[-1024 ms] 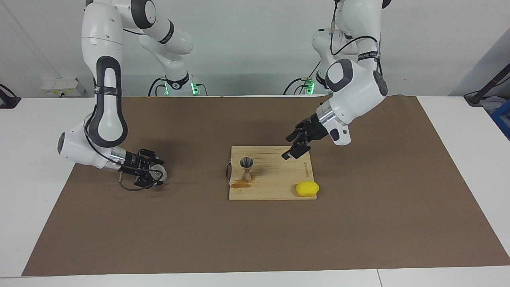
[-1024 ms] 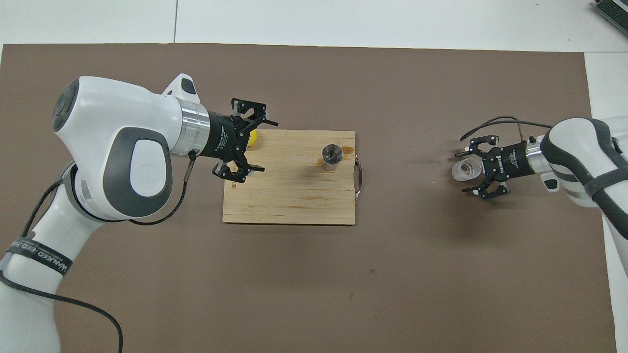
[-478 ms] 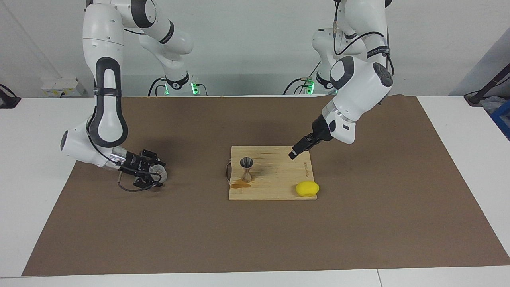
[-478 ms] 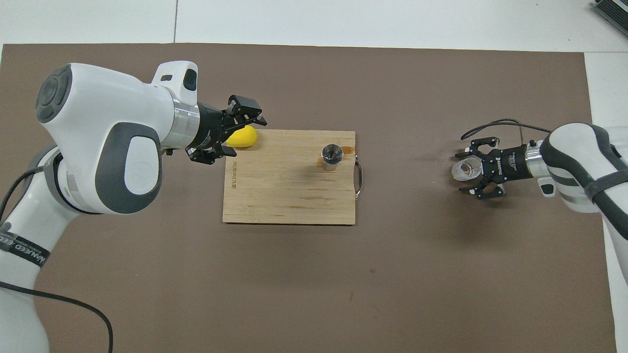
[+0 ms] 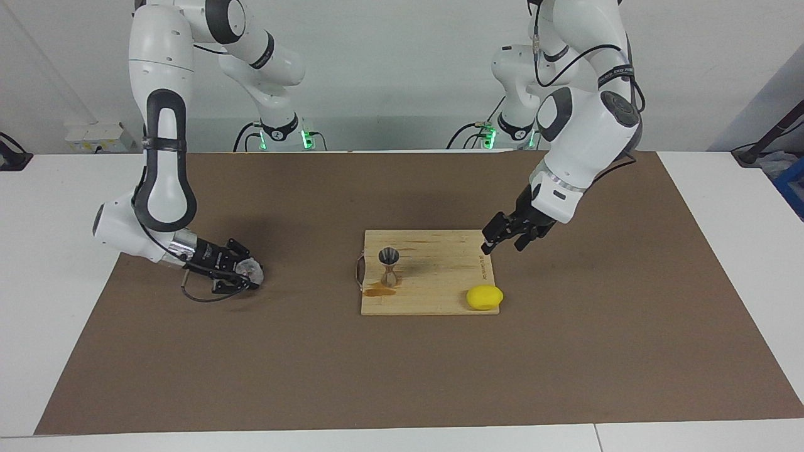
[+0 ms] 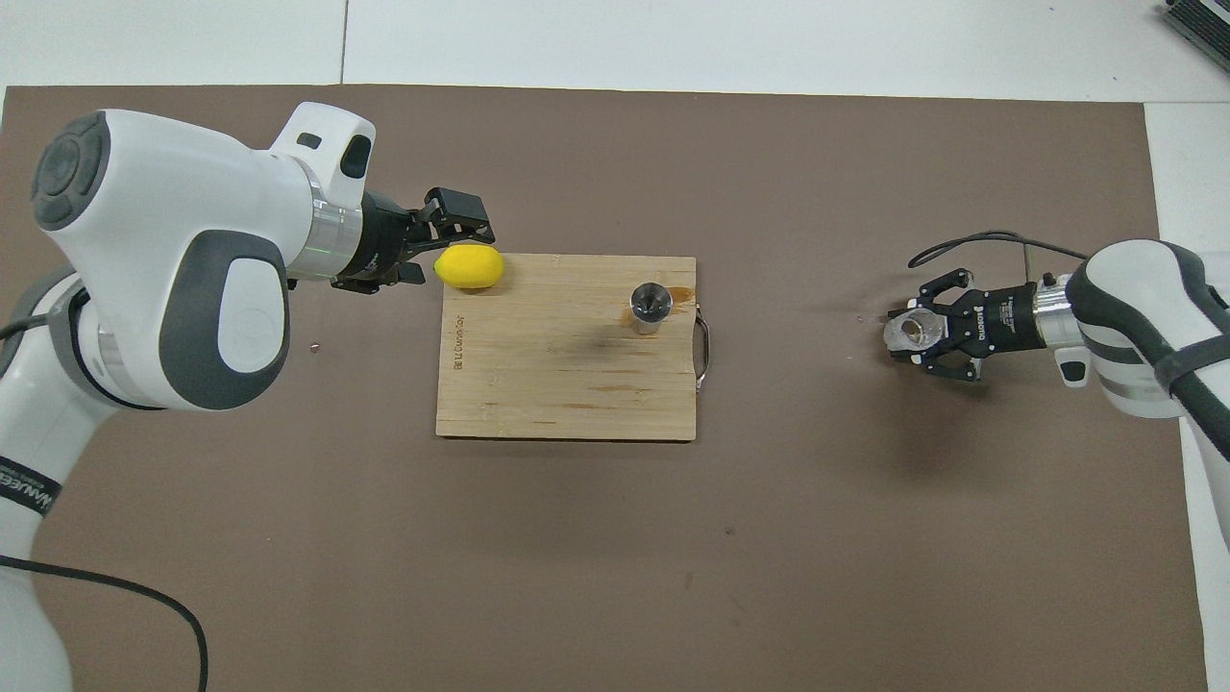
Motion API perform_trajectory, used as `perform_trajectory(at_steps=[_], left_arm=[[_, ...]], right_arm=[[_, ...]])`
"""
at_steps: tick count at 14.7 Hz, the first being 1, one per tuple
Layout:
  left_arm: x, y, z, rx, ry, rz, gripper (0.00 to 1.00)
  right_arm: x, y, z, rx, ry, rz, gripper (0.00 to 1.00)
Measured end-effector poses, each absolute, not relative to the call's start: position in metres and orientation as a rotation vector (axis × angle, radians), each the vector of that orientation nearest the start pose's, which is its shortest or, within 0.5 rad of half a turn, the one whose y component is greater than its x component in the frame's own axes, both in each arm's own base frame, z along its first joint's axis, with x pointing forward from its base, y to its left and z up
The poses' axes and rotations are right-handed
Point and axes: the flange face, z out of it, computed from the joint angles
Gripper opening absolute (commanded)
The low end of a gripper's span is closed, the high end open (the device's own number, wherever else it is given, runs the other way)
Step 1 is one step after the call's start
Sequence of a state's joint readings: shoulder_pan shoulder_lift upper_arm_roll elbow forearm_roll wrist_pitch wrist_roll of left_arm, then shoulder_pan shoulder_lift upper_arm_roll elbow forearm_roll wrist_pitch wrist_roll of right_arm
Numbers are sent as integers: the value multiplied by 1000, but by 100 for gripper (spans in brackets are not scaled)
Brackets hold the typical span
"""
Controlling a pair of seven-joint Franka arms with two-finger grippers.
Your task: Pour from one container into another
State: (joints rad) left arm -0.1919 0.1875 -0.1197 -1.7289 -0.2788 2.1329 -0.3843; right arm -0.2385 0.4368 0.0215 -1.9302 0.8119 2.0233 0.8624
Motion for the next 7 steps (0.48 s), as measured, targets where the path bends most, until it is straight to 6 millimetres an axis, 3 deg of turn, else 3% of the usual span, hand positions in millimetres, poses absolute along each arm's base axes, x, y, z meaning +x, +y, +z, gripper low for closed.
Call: perform_trajectory(at_steps=[3,7], left_arm=[[606,-174,506,-3419,-155,-185,100],[604,-101,527,-3388,103,-175,100]], right_arm=[[593,-84,269,-1788,1777,654,0],[599,-62,319,-1768,1794,611,0]])
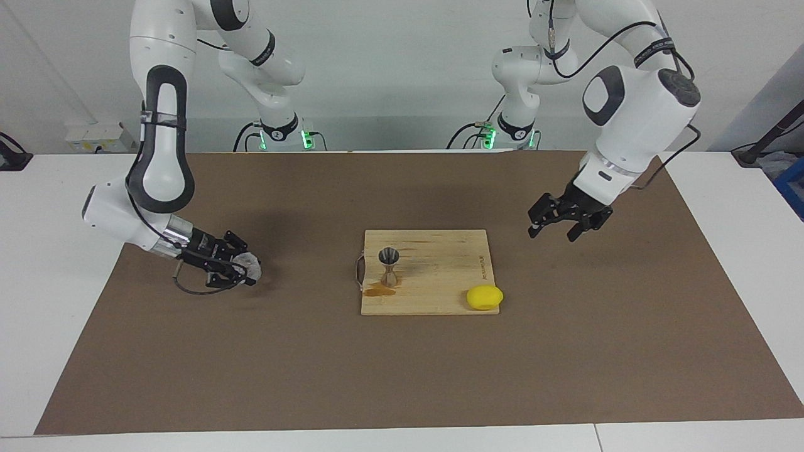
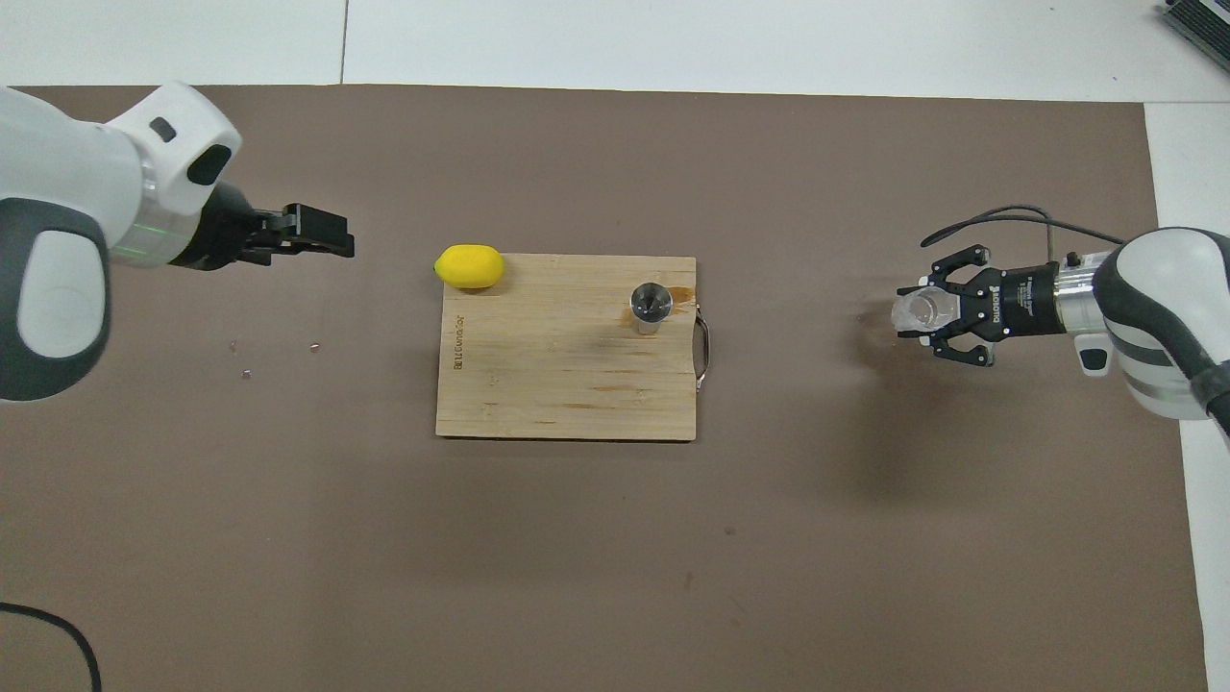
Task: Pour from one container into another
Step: 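Return the left arm to rest while the right gripper lifts the glass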
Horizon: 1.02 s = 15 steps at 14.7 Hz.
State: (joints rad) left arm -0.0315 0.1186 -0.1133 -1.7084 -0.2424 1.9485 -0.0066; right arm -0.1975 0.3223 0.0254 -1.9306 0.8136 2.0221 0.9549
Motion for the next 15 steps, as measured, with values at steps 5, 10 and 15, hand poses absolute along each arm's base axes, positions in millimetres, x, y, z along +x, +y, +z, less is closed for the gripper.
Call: perform_trajectory(at_steps=[5,10,15], left_arm=[[590,-22,549,-3280,224,-132,100],[564,-28,602,-3185,304,-19,100],[546,-33,640,-3148,332,52,100]], right_arm=[[609,5,371,-1871,1855,562,0],[630,47,418,-1937,1872,453,0],[654,104,461,-1933,1980,375,0]])
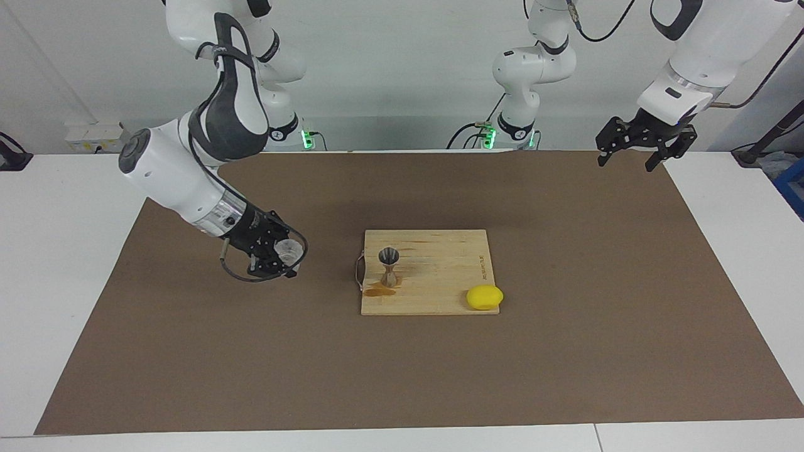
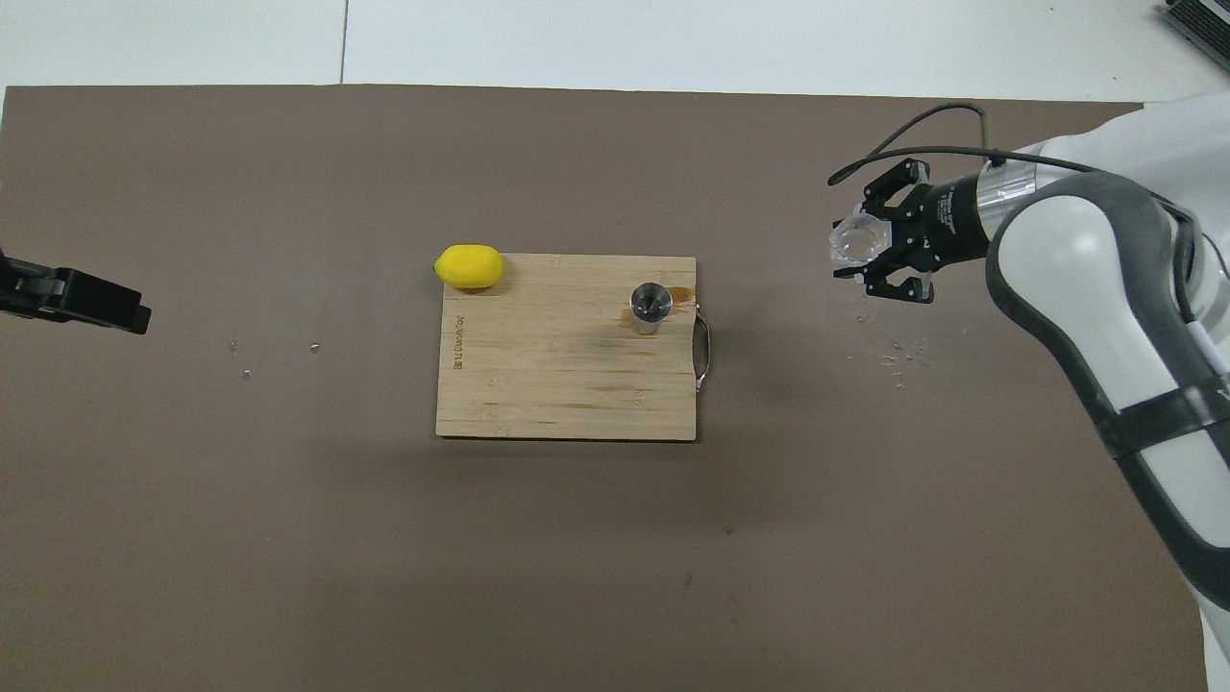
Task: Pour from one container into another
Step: 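Return the left arm to rest while the right gripper lifts the glass, then carry the clear glass with the right gripper above the dark cup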
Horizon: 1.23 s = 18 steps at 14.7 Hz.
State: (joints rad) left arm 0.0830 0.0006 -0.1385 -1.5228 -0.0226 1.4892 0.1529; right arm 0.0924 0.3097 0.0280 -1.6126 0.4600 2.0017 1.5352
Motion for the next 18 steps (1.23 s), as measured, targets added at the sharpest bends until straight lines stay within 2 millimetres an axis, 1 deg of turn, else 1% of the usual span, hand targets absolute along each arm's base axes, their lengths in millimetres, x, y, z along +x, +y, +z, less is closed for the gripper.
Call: perform_trajectory(at_steps=[2,4,5,6,8,10,12,15,18], left_arm=[[540,-35,635,-3145,337,78,100],[534,-35,628,-3142,335,99,100],[533,-34,628,-3141,332,97,100],[532,-33,629,-3141,327,93,100],[532,-30,630,-3142,318,85,100],[531,-30,634,-3142,318,72,100],[531,-31,637,-3141,320,62,100],[530,-32,636,-3141,323,68,100],[531,-31,636,-3141,320,62,100]], right_arm=[[660,144,468,-1962,2018,317,0],[661,181,470,-2024,2003,266,0],[661,195,470,-2047,1992,247,0],[663,205,471,-2058,1986,232,0],[670,217,473,-2068,1972,206,0],[673,227,472,-2116,1955,147,0],[670,241,470,-2179,1931,93,0],[662,263,465,-2257,1895,50,0],[658,278,453,-2328,1873,4,0]])
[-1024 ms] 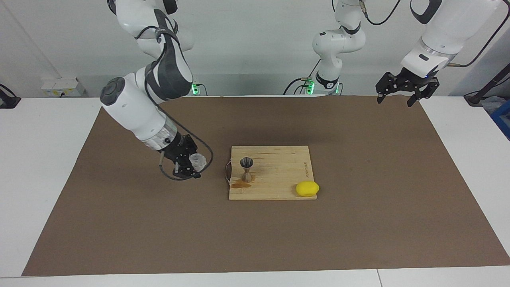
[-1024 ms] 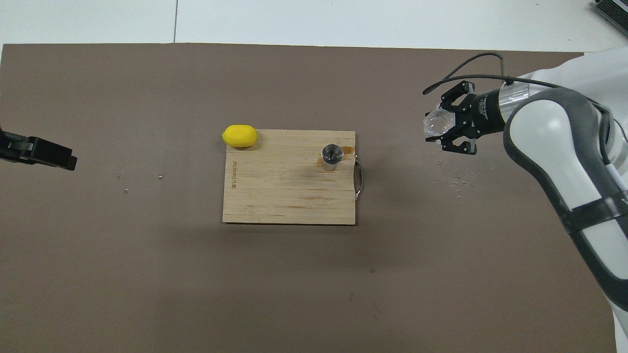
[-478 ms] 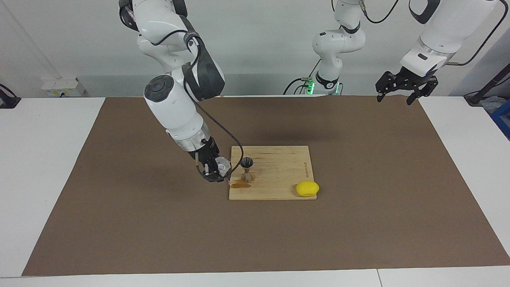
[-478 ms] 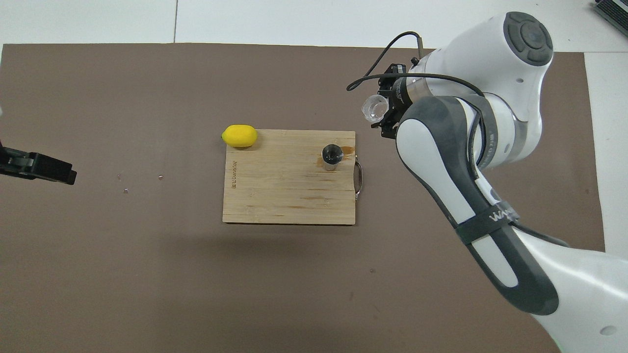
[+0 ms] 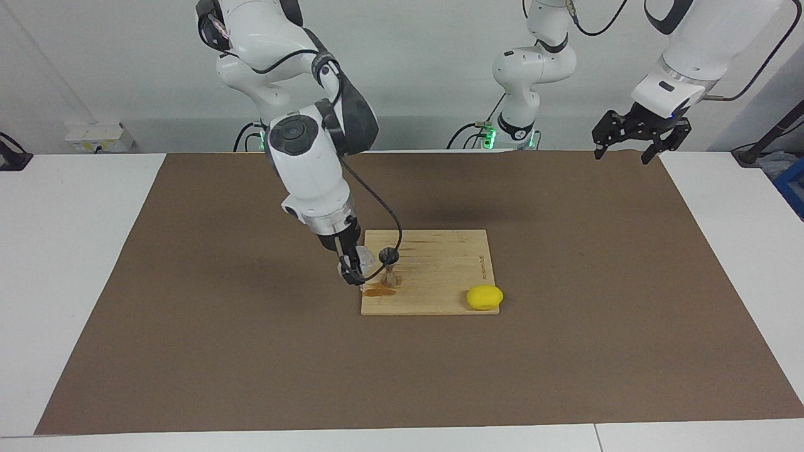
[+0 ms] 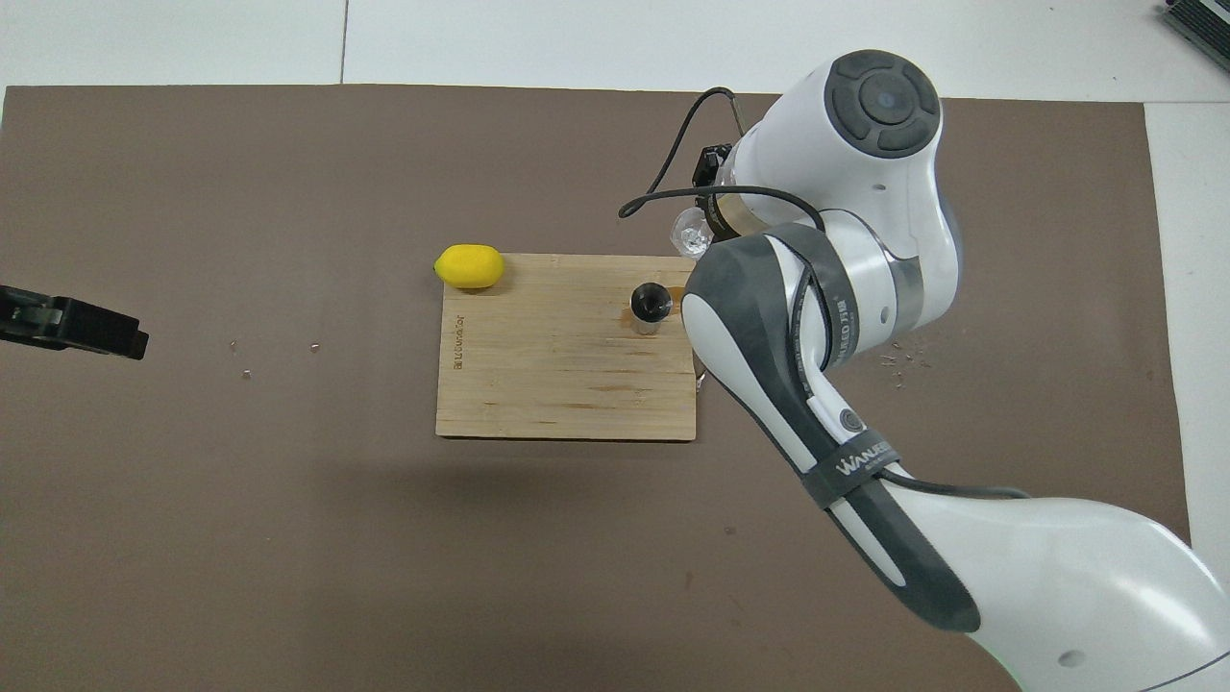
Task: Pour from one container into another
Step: 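Carry the clear glass with the right gripper above the dark cup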
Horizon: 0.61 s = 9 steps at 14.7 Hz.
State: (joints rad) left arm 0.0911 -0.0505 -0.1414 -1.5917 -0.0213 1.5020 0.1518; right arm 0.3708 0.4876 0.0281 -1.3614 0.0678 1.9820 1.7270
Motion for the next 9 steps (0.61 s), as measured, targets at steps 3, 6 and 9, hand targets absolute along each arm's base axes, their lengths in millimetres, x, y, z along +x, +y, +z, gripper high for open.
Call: perform_trajectory(at_steps=[3,6,9], left_arm=[[531,-28,636,-3142,310,62,100],[531,-29,636,-3142,312,62,100],[531,-29,636,-3142,312,62,100]], right_arm=[[653,293,441,-2384,1850,-21,0],[648,307,433,-2440,1821,-62,0],[647,308,431,-2469,1815,-95,0]])
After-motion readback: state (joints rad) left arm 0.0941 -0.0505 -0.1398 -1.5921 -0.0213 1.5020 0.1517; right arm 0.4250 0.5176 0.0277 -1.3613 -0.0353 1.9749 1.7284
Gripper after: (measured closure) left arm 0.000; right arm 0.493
